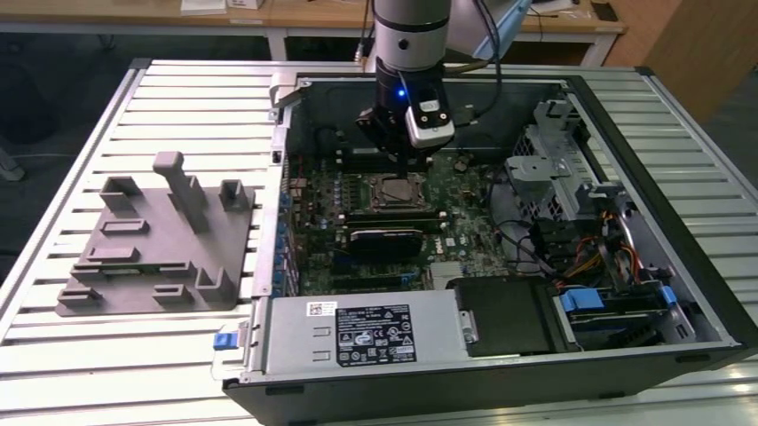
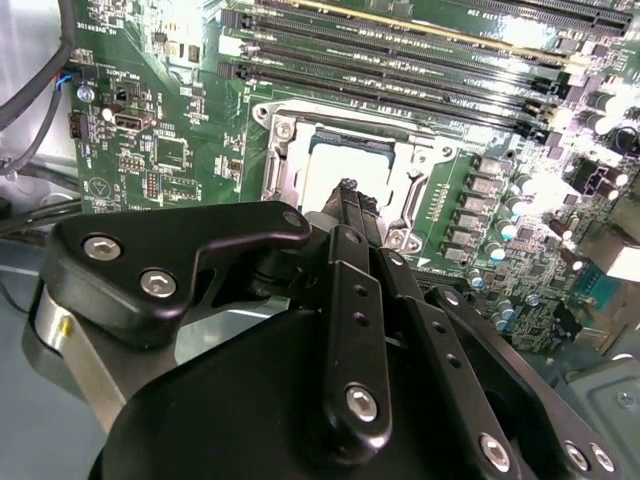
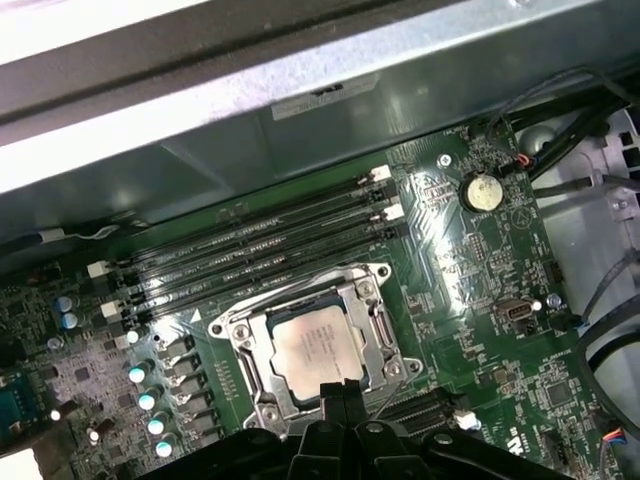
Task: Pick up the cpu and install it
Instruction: 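Install the second cpu locking lever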
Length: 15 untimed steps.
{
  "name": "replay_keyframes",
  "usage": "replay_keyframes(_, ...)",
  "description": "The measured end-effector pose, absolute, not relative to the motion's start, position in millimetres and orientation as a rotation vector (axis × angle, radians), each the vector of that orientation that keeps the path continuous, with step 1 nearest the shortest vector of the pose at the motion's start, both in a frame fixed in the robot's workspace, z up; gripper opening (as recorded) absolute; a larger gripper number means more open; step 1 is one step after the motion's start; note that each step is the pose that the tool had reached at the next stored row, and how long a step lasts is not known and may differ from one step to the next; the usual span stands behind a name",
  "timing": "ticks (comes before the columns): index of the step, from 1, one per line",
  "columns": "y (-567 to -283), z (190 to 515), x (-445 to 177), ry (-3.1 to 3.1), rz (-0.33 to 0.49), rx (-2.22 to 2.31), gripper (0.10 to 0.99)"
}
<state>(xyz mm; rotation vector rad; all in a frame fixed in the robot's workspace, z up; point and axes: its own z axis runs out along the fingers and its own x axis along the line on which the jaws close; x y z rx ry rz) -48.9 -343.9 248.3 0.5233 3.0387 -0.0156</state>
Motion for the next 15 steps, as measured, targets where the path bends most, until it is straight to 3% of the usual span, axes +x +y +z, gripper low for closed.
replay_keyframes(15, -359, 248, -49, 3.039, -0.015, 0.523, 0.106)
